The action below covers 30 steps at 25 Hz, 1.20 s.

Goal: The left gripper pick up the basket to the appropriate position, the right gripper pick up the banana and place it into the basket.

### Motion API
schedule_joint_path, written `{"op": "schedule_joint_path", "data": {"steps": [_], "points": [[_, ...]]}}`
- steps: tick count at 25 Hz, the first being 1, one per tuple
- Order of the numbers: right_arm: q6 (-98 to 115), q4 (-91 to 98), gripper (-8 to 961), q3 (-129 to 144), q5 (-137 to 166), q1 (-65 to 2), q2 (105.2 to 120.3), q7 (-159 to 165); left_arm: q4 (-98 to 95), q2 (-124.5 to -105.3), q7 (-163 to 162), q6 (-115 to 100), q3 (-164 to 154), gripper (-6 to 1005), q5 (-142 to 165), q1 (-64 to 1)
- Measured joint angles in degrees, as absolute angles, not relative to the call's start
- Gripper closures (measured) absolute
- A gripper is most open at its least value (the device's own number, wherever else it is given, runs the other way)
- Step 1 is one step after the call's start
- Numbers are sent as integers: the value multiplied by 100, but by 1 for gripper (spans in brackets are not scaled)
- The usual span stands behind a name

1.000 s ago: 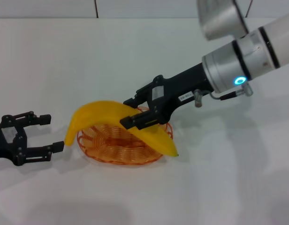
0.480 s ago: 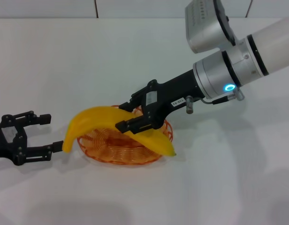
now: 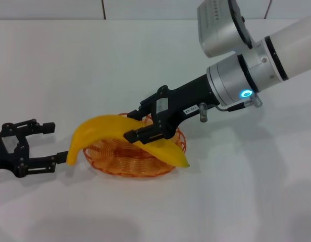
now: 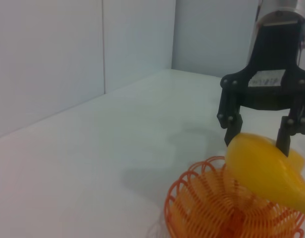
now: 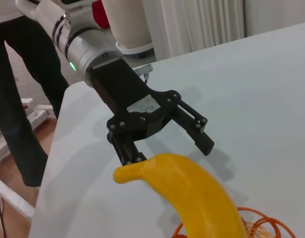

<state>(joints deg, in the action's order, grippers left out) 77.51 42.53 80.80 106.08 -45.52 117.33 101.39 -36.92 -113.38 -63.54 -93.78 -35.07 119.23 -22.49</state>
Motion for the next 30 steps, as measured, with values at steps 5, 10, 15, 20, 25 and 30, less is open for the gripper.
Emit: {"op": "schedule_joint_path", "data": {"steps": [5,10,15,20,25,30], "points": [[7730,4156,431,8044,10553,-4561,11733,10114,-3692,-11337,-6354,-9378,-3507,151,11923,-2257],[7693,4113,334,8043,10472,-4562,11728,10116,-3692,-11338,-6357,-9378,-3507,151,11924,-2259],[7594,4061,164,8009,10468,-4562,11725,10145,-3692,-11338,-6362,-9378,-3507,150,11926,-2259],[7590,4051,127,7986,10467,-4562,11724,10155,-3692,-11338,-6363,-9378,-3507,150,11927,-2259],[7654,4051,97,7844,10480,-4554,11687,10158,-3692,-11338,-6363,-9378,-3507,151,11931,-2249],[8059,4085,96,6949,10883,-4437,11598,10156,-3692,-11310,-6363,-9378,-3507,151,11930,-2212]]}}
